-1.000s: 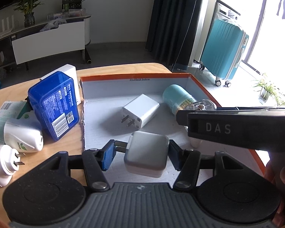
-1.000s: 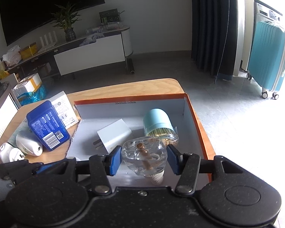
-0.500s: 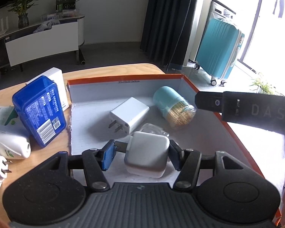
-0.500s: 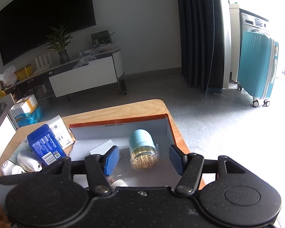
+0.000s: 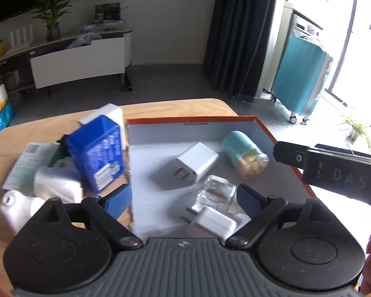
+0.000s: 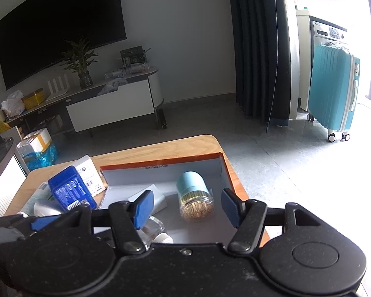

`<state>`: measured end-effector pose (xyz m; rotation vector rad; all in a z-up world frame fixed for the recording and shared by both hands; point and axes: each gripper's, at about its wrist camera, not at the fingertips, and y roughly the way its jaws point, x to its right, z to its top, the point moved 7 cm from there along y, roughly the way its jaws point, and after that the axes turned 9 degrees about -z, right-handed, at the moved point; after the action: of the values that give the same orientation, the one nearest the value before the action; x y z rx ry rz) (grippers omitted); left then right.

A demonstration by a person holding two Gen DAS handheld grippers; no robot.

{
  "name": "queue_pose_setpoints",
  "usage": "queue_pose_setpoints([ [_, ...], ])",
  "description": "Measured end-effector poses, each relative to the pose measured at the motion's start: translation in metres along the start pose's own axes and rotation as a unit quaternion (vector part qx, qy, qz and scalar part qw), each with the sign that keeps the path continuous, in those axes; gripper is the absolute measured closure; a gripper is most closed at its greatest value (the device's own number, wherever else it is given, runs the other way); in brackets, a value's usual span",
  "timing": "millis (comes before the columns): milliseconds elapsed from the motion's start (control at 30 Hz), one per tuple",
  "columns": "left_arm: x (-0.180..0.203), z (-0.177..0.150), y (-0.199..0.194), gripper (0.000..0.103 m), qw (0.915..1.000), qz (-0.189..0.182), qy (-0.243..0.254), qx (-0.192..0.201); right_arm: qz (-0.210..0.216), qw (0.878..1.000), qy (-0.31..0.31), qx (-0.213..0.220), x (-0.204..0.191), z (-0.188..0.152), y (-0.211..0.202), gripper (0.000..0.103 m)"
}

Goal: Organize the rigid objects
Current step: 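Lower the glass bottle into the tray and open the right gripper while the left releases the cube charger, then reach the left gripper to the large white plug adapter and grasp it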

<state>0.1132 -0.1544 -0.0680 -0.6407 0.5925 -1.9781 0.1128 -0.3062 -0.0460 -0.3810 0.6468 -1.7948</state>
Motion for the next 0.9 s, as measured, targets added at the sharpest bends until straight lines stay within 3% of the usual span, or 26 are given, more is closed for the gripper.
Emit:
queue_pose_setpoints([
  [400, -0.050, -0.004, -0.044, 0.005, 0.9970, 0.069, -0.035, 0.006, 0.051, 0.998, -0.018, -0.019, -0.055, -0.012, -0.010, 0.027],
  [900, -0.097, -0.015, -0.072, 0.005, 0.9920, 0.097, -0.079, 0.022, 0.090, 0.994, -0.058, -0.022, -0.115, -0.016, -0.018, 0.027],
])
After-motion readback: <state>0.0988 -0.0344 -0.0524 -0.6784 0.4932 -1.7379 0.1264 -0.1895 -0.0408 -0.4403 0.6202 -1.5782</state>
